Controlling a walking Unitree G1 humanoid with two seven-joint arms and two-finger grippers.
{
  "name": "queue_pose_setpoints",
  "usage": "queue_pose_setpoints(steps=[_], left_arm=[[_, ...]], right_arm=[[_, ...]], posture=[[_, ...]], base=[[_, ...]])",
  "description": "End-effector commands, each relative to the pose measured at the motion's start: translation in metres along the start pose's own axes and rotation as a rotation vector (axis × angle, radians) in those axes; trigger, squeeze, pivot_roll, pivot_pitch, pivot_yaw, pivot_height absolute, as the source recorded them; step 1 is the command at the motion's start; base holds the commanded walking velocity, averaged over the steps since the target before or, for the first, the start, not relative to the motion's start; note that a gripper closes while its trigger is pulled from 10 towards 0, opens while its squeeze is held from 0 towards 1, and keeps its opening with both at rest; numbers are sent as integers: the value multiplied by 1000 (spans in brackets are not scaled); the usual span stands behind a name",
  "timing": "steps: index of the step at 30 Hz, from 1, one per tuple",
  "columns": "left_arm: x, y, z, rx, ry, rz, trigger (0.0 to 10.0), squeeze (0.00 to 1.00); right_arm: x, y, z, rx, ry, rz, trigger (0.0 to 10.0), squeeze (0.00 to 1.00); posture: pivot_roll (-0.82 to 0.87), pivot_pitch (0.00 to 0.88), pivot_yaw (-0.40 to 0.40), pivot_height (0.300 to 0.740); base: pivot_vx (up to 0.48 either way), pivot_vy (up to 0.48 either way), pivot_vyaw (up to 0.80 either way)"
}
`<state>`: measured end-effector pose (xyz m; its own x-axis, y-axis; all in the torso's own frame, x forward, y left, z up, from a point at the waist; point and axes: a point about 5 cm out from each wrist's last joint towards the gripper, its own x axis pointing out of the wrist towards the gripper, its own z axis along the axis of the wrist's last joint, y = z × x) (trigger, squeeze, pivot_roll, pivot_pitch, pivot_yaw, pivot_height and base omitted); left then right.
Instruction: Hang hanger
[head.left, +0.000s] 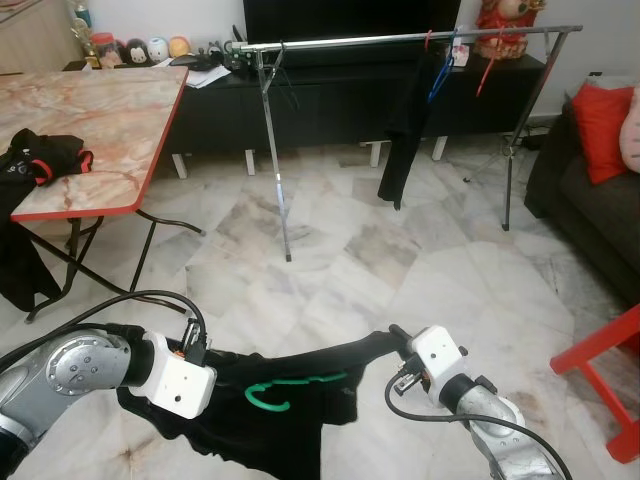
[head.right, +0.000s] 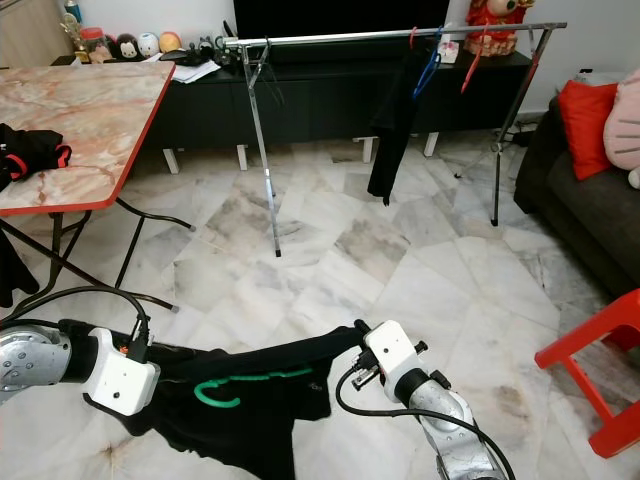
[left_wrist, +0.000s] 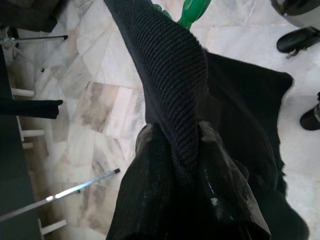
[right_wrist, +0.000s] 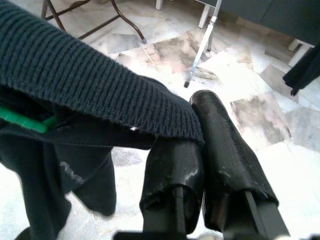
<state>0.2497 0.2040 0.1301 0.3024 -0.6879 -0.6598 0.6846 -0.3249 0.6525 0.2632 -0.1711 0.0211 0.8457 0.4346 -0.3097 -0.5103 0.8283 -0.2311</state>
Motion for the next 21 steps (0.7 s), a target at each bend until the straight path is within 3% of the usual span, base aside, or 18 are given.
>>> queue_pose_setpoints(steps=[1,3,12,21], left_arm=[[-3,-3,-3,17,19,-28,10000,0],[-4,3,1,-2,-22,23,10000,0],[-5,9,13,36,-98,35,10000,0],[-4,17,19,-39,-159,132,10000,0]], right_arm=[[-1,-7,1,-4,0,-25,0,0],[-1,-6,1,-9,2,-18,0,0],[-2,-4,-4,-23,22,-8,0,0],[-2,1,-6,-28,30,9,0,0]], posture=[[-21,0,-13,740],[-17,0,-15,740],[-15,0,-15,740],[-16,0,-15,740]], base=[[0,0,0],[0,0,0],[0,0,0],[0,0,0]])
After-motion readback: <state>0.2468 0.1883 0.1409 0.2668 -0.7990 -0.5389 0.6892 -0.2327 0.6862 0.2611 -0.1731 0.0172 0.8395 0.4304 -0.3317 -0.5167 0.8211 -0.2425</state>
